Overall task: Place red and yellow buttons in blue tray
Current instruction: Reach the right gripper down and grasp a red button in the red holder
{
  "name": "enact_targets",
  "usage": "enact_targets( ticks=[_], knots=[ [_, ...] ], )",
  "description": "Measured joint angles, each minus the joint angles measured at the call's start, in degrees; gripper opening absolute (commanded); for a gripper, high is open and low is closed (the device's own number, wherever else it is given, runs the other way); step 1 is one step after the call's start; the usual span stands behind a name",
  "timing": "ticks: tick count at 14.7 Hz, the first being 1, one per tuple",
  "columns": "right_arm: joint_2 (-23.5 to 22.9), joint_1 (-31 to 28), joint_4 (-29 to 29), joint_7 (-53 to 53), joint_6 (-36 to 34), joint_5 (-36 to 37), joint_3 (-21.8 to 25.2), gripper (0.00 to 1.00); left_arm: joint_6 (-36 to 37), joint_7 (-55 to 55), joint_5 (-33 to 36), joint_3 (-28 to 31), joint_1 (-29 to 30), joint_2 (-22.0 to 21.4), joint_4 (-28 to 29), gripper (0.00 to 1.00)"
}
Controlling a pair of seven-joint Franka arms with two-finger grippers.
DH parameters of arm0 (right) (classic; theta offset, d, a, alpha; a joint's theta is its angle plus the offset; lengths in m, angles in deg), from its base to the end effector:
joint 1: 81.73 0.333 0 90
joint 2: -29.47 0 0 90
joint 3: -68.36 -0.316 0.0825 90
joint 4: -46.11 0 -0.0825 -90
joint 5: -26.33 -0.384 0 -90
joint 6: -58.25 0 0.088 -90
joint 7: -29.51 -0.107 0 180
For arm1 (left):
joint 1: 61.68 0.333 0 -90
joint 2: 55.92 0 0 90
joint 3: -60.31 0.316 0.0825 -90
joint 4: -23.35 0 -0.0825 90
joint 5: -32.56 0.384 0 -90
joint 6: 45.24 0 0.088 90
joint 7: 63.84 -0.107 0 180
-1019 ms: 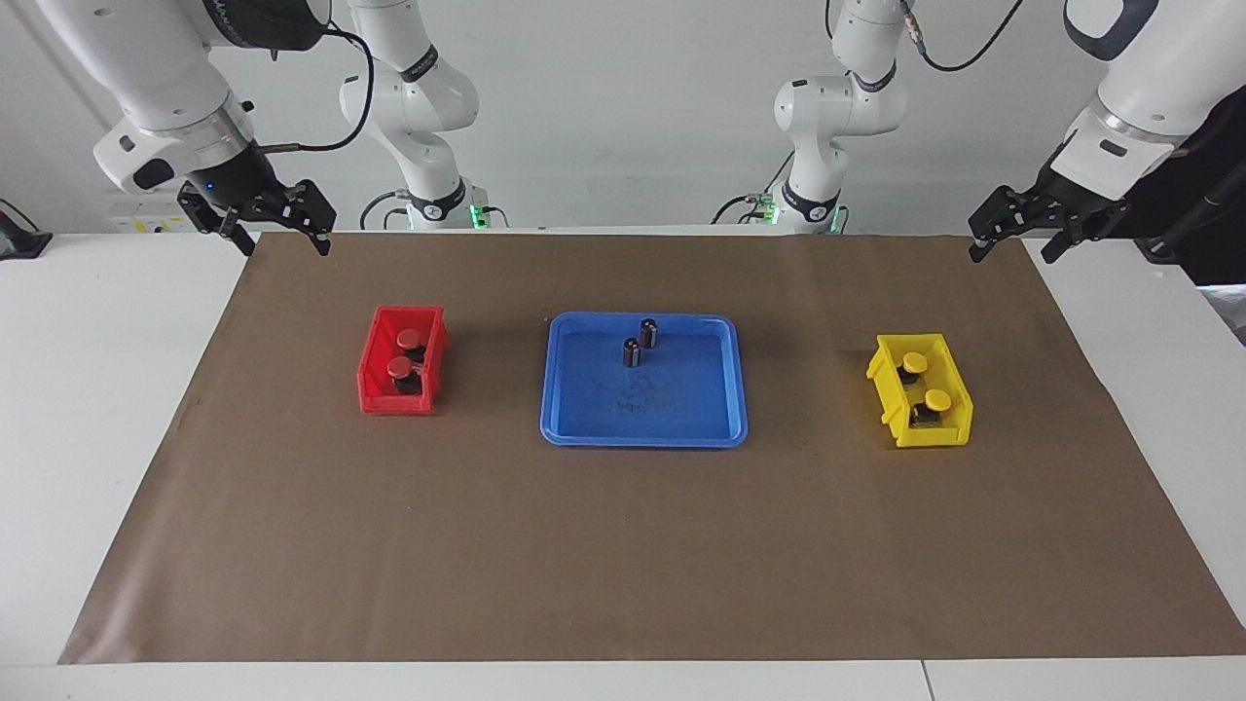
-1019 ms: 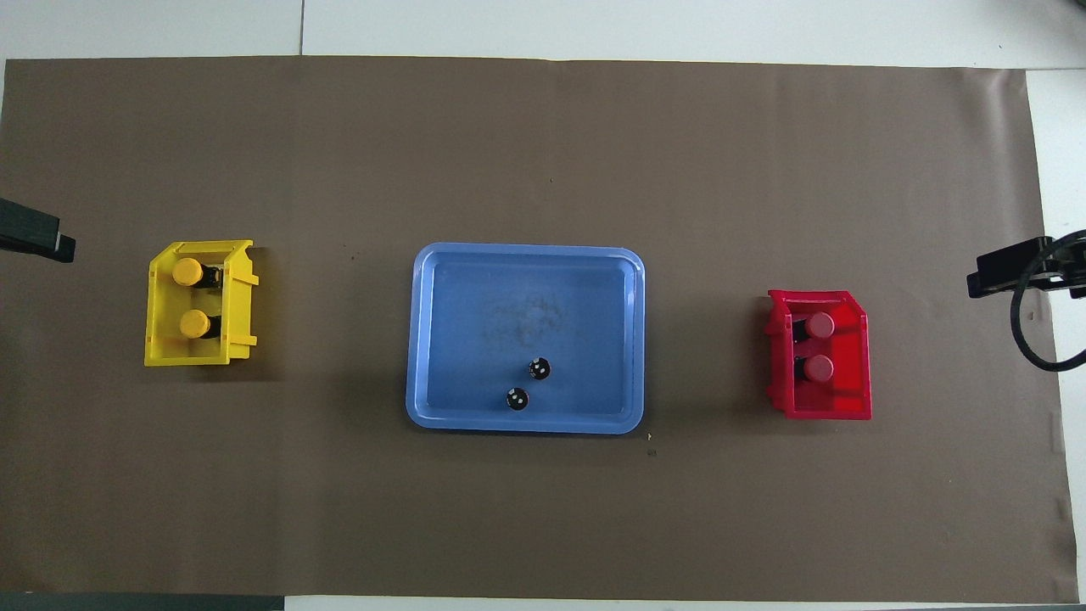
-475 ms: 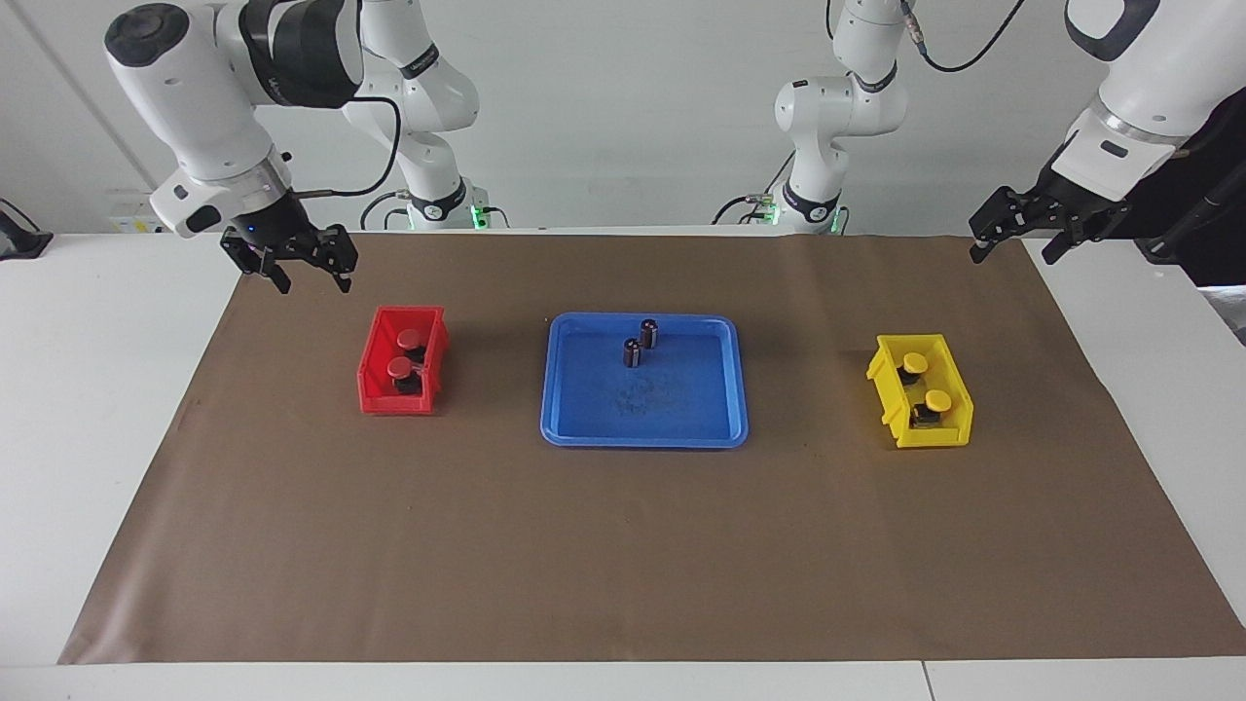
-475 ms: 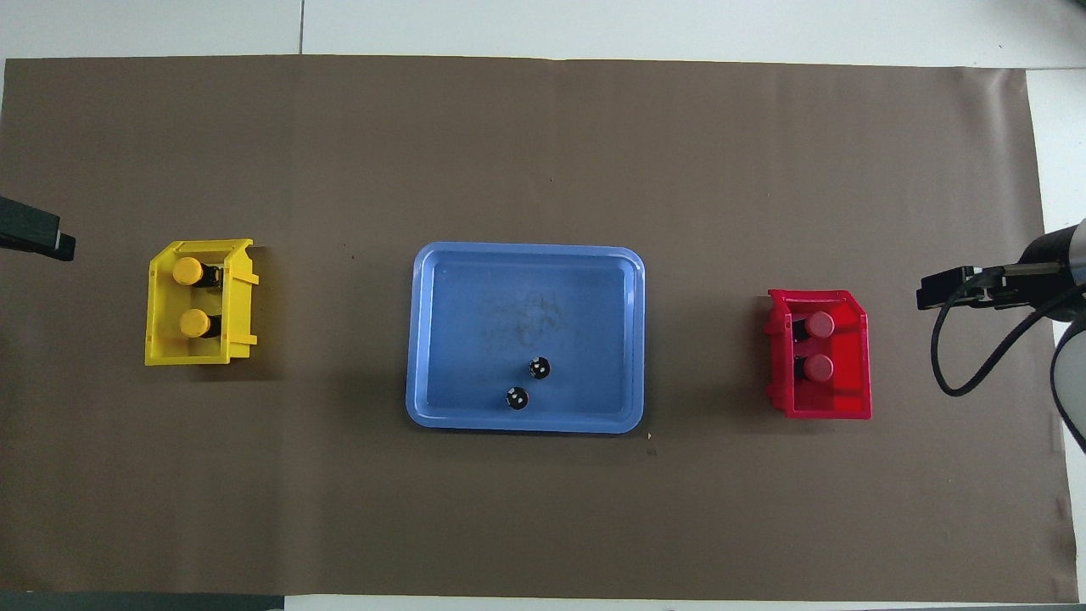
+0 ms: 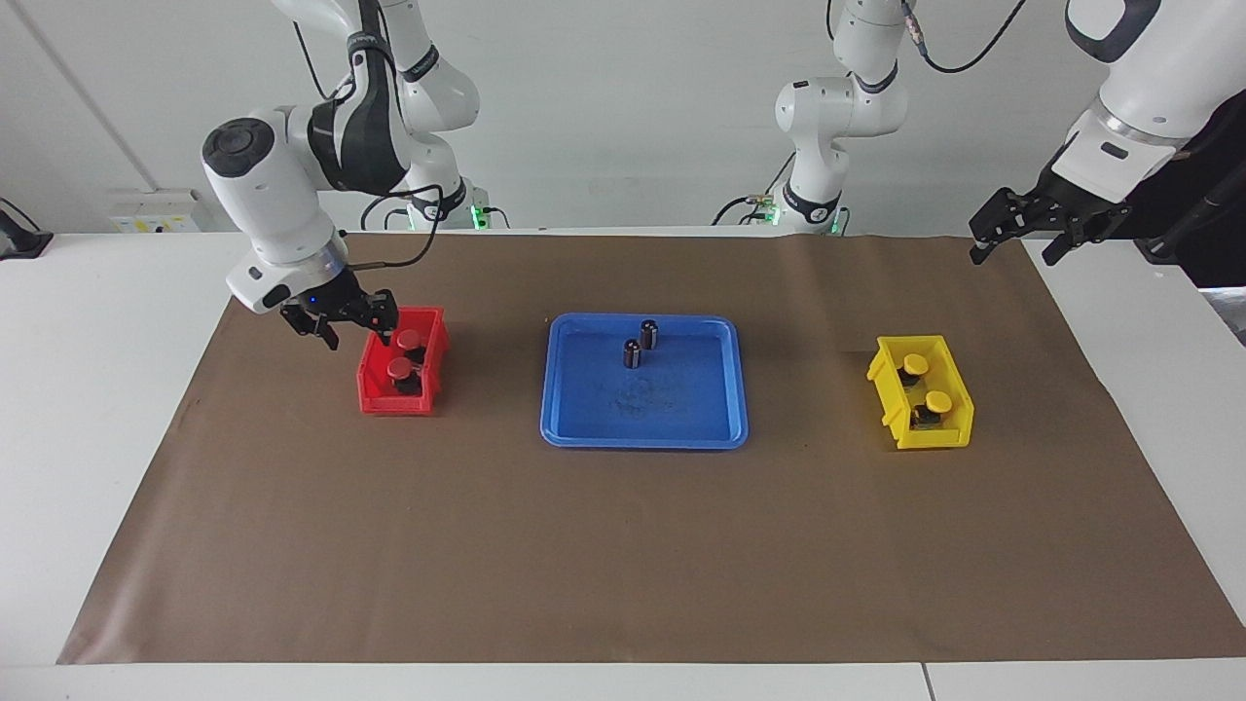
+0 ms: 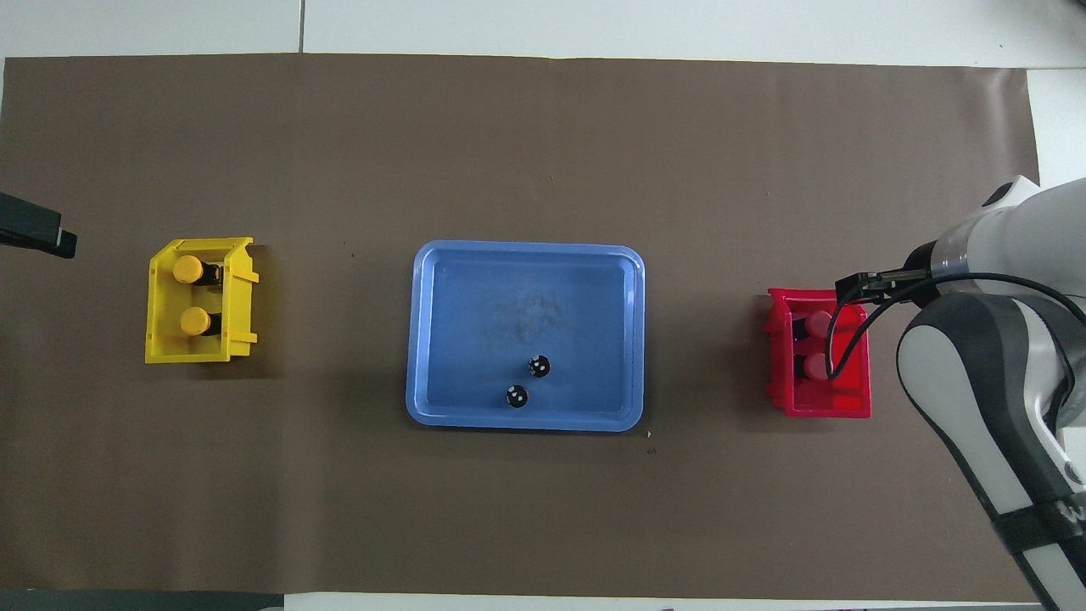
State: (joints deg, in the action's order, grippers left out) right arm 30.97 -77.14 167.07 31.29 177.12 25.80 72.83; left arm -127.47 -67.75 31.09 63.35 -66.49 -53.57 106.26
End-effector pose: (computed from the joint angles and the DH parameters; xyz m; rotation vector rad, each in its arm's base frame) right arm 0.5360 0.0014 0.4261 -3.1310 -0.0449 0.0160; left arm 0.5531 -0.0208 0.6479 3.1122 -0.1587 -0.0816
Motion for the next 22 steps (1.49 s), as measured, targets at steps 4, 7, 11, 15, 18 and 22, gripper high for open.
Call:
enact_targets(
  ticks=[4, 7, 11, 15, 18, 22],
  knots=[
    [-0.6, 0.3, 3.4, 0.0, 4.6, -0.1, 0.0, 0.73, 0.0, 0.0, 0.0, 0.0, 0.0, 0.0, 0.0, 1.0],
    [-0.7, 1.5, 4.2, -0.2, 6.4, -0.3, 0.0, 0.72, 0.0, 0.0, 0.0, -0.1, -0.1, 0.0, 0.0, 1.0],
    [-1.4, 2.4, 5.6, -0.6, 8.6, -0.3, 0.0, 0.72, 0.0, 0.0, 0.0, -0.1, -0.1, 0.0, 0.0, 1.0],
    [-1.5, 2.4, 8.0, -0.6, 11.6, -0.3, 0.1, 0.72, 0.0, 0.0, 0.0, -0.1, -0.1, 0.0, 0.0, 1.0],
    [-1.5, 2.3, 8.5, -0.6, 11.7, -0.3, 0.1, 0.71, 0.0, 0.0, 0.0, -0.1, -0.1, 0.0, 0.0, 1.0],
    [-1.5, 2.3, 8.6, -0.6, 11.7, -0.3, 0.2, 0.66, 0.0, 0.0, 0.0, -0.1, -0.1, 0.0, 0.0, 1.0]
  ],
)
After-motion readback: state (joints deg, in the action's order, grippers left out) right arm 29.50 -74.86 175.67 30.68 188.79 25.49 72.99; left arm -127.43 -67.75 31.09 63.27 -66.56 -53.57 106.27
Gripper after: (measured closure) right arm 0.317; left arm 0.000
